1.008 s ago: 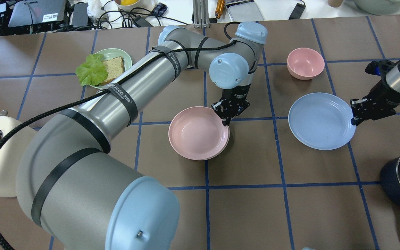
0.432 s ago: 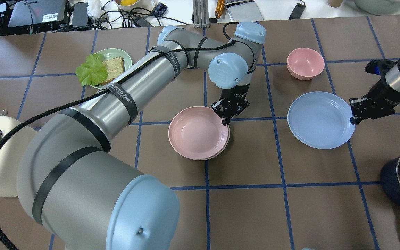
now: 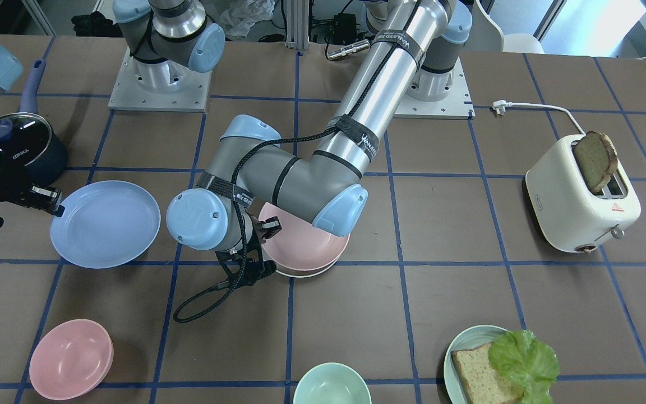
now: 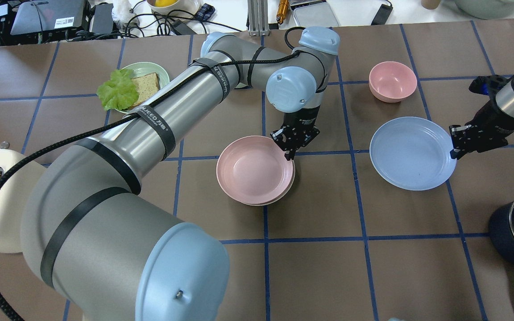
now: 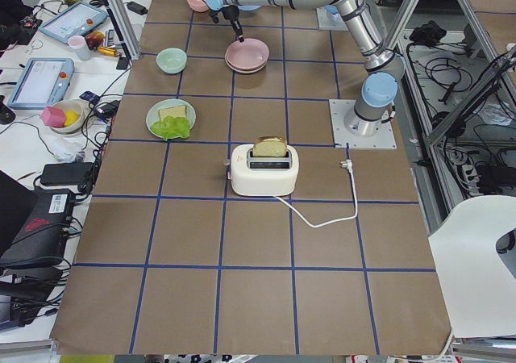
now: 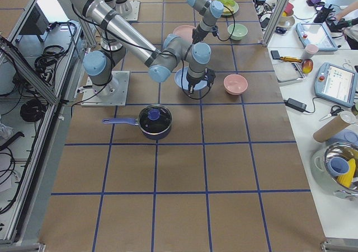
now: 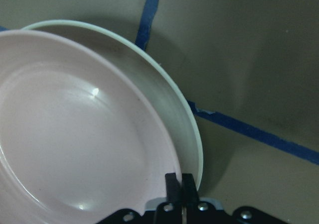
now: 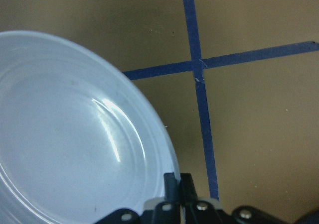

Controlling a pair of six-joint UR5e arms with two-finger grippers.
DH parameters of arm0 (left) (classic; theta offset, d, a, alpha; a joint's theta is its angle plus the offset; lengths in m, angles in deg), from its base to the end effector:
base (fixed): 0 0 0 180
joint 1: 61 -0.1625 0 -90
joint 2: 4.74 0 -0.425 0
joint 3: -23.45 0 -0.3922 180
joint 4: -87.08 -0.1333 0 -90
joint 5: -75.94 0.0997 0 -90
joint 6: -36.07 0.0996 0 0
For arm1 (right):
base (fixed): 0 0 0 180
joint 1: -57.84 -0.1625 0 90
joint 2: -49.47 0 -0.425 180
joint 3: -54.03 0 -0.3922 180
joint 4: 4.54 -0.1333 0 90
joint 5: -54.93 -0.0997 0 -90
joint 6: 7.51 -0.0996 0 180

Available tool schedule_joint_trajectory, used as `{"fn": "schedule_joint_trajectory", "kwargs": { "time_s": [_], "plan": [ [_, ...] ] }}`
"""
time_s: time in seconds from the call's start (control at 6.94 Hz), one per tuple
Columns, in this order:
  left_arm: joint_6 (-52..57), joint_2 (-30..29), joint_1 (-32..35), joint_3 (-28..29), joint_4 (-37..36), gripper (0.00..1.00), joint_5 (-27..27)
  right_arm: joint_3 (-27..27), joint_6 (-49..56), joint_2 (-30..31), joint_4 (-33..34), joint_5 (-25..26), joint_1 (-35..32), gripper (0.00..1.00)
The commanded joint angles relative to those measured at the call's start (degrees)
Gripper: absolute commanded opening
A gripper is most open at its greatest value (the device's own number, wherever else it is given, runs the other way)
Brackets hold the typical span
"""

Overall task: Stack three plates with pink and blue
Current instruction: 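Lower the pink plate onto the cream plate and open the left gripper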

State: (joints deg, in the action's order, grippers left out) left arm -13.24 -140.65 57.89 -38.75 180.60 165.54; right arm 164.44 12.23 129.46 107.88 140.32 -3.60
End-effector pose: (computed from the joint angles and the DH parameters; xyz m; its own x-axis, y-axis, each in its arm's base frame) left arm -0.4719 -0.5779 0.2070 -0.9122 -0.3036 -0.2753 -0.3720 0.8952 0.2452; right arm -0.1135 -0.5041 0.2703 -0.9789 0.1640 -0.1219 0.1517 0.9829 0.1041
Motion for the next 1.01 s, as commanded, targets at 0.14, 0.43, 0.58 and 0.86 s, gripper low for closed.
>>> {"fn": "schedule_joint_trajectory", "kwargs": {
  "time_s": [0.14, 0.43, 0.58, 0.86],
  "plan": [
    [-0.9, 0.0, -0.1, 0.1, 0.0, 0.67, -0.1, 0.0, 0.0, 0.1, -0.1, -0.2, -0.1, 0.00],
    [-0.9, 1.0, -0.4, 2.1, 0.4, 0.76, -0.1, 0.1, -0.1, 0.1, -0.1, -0.2, -0.4, 0.00],
    [-0.9, 1.7, -0.5, 4.1, 0.6, 0.81, 0.2, 0.5, -2.7, -0.3, -0.1, -0.4, -1.1, 0.00],
    [0.1, 2.9, -1.7, 8.7, 2.1, 0.85, 0.8, 0.2, -6.2, 0.3, -0.2, -2.4, -4.0, 0.00]
  ]
}}
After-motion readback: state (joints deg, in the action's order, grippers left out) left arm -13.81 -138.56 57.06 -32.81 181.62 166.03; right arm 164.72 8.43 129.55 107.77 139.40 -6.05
